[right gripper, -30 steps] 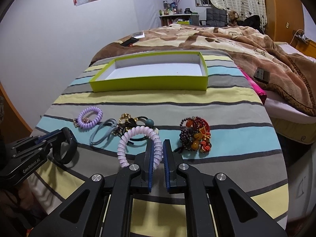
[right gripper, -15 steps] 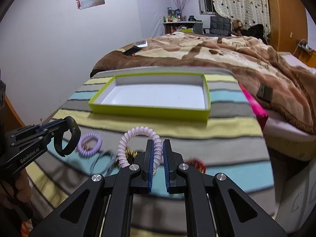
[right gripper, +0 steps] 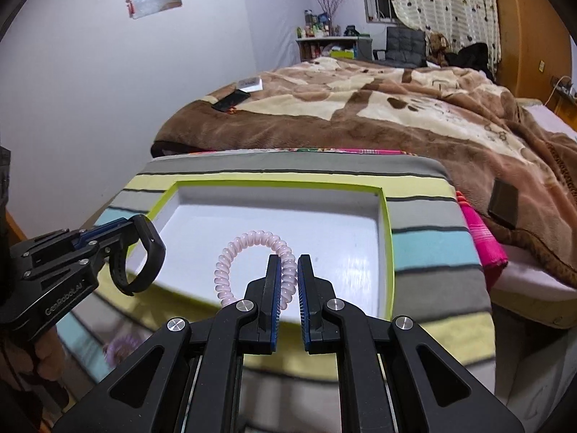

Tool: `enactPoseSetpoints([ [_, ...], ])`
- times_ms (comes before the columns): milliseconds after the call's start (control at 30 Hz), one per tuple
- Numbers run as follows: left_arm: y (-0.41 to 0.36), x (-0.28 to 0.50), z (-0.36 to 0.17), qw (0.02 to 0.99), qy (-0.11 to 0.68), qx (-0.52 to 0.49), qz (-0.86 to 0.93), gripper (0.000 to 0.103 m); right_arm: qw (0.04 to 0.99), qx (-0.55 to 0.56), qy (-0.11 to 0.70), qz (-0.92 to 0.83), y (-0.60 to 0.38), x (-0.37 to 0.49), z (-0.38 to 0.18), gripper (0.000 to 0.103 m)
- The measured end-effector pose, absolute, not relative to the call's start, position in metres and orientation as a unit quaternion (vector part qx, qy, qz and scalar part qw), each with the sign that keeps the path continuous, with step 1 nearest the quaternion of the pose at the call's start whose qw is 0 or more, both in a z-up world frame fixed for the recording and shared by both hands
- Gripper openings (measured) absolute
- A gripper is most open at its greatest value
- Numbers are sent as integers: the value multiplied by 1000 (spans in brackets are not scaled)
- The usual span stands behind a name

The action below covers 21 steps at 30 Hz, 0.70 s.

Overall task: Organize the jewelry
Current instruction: 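Carry the black band with the left gripper while the right gripper carries the pink coil into the green tray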

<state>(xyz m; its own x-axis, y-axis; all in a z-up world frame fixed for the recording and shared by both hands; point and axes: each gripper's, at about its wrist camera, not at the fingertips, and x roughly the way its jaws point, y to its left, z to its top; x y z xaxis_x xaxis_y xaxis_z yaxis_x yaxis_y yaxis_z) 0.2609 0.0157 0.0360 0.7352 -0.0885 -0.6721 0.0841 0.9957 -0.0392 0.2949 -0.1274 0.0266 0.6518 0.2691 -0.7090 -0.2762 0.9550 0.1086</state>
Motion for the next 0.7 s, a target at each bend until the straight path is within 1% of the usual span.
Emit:
enactPoseSetpoints([
  [300, 15, 319, 12, 917, 396, -4, -42, 11, 895, 4, 422, 146, -119, 352, 5, 9],
  [700, 7, 355, -14, 901, 433, 1, -36, 11, 879, 1, 458, 135, -109, 388, -23, 9],
])
